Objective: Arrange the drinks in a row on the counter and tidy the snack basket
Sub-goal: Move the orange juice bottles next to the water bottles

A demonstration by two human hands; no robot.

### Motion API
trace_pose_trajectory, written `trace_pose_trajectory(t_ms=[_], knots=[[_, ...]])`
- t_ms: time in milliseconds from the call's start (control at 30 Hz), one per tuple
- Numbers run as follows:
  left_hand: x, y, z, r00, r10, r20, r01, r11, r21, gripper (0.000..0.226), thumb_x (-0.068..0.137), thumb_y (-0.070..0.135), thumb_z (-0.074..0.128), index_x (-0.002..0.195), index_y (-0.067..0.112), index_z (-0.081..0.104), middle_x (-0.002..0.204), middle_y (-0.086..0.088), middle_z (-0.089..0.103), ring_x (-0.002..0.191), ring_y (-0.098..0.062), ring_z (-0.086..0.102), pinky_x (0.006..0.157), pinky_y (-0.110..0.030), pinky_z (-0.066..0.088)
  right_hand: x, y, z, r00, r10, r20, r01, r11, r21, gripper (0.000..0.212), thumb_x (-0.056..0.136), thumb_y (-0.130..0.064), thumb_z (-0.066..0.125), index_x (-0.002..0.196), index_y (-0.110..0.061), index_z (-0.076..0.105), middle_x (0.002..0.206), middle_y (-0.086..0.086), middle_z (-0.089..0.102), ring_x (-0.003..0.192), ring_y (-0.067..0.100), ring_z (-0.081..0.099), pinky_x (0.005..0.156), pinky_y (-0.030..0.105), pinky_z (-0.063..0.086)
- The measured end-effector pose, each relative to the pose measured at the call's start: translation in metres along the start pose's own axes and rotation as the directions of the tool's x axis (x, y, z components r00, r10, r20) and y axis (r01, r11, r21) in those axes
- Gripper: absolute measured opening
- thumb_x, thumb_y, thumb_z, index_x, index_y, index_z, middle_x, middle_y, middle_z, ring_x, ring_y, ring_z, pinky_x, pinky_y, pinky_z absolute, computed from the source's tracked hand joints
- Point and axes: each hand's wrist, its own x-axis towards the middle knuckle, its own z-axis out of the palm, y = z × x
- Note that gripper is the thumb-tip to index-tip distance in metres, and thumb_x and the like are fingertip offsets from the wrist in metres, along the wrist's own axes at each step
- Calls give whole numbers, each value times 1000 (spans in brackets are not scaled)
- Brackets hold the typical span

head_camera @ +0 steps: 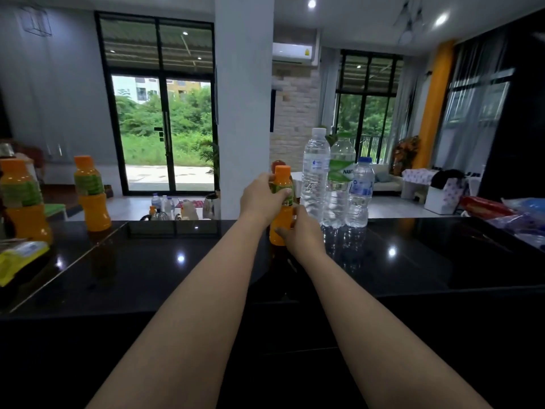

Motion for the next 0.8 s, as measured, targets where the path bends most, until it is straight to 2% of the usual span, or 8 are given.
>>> trace_pose_trajectory(t_ms=[67, 167, 300, 500, 667, 800], knots=[[8, -3, 7, 1000, -3, -9, 3, 1000, 19, 39, 86, 37, 67, 118, 18, 57, 118, -1, 64, 101, -16, 56, 77, -27, 38, 11, 5, 1, 1000, -12, 9, 12, 1000, -4, 45, 88, -24, 67, 126, -14, 45, 116, 8, 61, 103, 29, 60, 76, 33, 44], [21, -7, 15, 1000, 5, -12, -4, 997, 72, 41, 87, 40, 66, 119, 18, 55, 118, -2, 64, 104, -20, 57, 75, -28, 37, 27, 10, 3, 999, -32, 27, 32, 999, 2, 47, 88, -25, 67, 128, -14, 45, 115, 8, 59, 103, 28, 59, 81, 38, 48], [35, -11, 25, 1000, 2, 6, -2, 998, 63, 44, 87, 40, 65, 124, 18, 53, 120, -3, 63, 105, -20, 58, 75, -29, 41, 45, 16, 8, 999, -30, 20, 30, 1000, -9, 39, 87, -26, 68, 120, -16, 48, 109, 8, 62, 97, 27, 60, 80, 40, 50], [47, -20, 37, 1000, 3, -11, -3, 999, 37, 46, 88, 43, 64, 127, 21, 51, 122, -1, 63, 97, -11, 54, 73, -28, 39, 59, 19, 14, 999, -33, -30, 29, 992, -121, 36, 88, -29, 67, 115, -13, 49, 107, 8, 62, 97, 29, 61, 80, 42, 51], [52, -21, 45, 1000, 8, 20, -8, 1000, 13, 47, 88, 37, 66, 130, 22, 51, 124, 0, 63, 108, -17, 58, 79, -27, 39, 64, 23, 13, 995, -42, -91, 23, 979, -204, 37, 88, -27, 67, 116, -9, 51, 108, 12, 62, 98, 33, 61, 71, 35, 43], [50, -24, 54, 1000, 27, 11, -27, 1000, 3, 50, 88, 30, 66, 135, 26, 49, 126, 0, 62, 114, -19, 57, 83, -26, 37, 68, 25, 13, 992, -35, -118, 5, 969, -246, 35, 89, -25, 65, 115, -5, 52, 108, 13, 62, 99, 34, 61, 71, 35, 43]])
